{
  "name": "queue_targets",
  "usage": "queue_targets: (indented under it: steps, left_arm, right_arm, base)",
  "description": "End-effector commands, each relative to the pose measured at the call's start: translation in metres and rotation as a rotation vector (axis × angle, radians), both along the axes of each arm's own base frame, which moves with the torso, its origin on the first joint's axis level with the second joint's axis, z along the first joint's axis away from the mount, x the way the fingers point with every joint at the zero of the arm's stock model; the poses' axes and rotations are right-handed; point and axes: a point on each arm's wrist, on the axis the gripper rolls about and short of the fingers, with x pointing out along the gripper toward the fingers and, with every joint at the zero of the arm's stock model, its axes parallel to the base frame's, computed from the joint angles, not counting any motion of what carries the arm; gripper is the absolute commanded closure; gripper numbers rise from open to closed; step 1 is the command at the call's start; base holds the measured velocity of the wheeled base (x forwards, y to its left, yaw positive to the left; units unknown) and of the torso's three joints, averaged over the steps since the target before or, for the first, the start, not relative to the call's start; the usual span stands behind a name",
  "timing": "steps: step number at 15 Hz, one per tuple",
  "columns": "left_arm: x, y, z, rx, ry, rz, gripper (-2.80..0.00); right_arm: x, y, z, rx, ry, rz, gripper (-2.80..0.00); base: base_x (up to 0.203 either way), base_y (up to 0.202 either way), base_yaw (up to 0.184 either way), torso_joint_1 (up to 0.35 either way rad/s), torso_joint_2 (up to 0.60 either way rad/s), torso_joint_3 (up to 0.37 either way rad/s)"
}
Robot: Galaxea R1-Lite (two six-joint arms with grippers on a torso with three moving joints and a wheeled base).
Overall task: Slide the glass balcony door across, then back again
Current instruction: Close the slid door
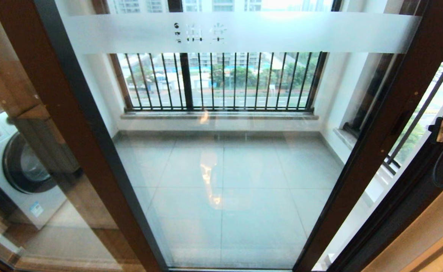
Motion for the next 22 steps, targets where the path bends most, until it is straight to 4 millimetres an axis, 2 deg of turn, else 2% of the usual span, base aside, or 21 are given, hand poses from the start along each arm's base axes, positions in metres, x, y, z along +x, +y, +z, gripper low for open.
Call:
queue_targets:
  steps: [1, 3, 9, 12, 22]
  left_arm:
    - [0.0, 0.0, 0.0, -0.001, 0.001, 0.001, 0.0]
    - [0.0, 0.0, 0.0, -0.001, 0.001, 0.001, 0.0]
    - [0.0, 0.0, 0.0, -0.001, 0.001, 0.0, 0.0]
    - [0.0, 0.0, 0.0, -0.001, 0.001, 0.001, 0.0]
    - [0.0, 0.0, 0.0, -0.001, 0.001, 0.001, 0.0]
  right_arm:
    - [0.002, 0.017, -0.001, -0.012, 0.004, 0.02, 0.0]
    - [0.01, 0.032, -0.011, -0.017, 0.038, 0.029, 0.0]
    - [0.041, 0.026, -0.03, -0.004, 0.066, -0.016, 0.0]
    - [0.049, 0.015, -0.027, -0.009, 0.033, -0.056, 0.0]
    - [0.059, 0.013, -0.02, -0.01, 0.003, -0.057, 0.0]
  base:
    - [0.0, 0.0, 0.0, 0.0, 0.0, 0.0]
    - [0.0, 0.0, 0.0, 0.0, 0.0, 0.0]
    - [0.0, 0.0, 0.0, 0.0, 0.0, 0.0]
    - [0.0, 0.0, 0.0, 0.0, 0.0, 0.0]
    - [0.0, 0.0, 0.0, 0.0, 0.0, 0.0]
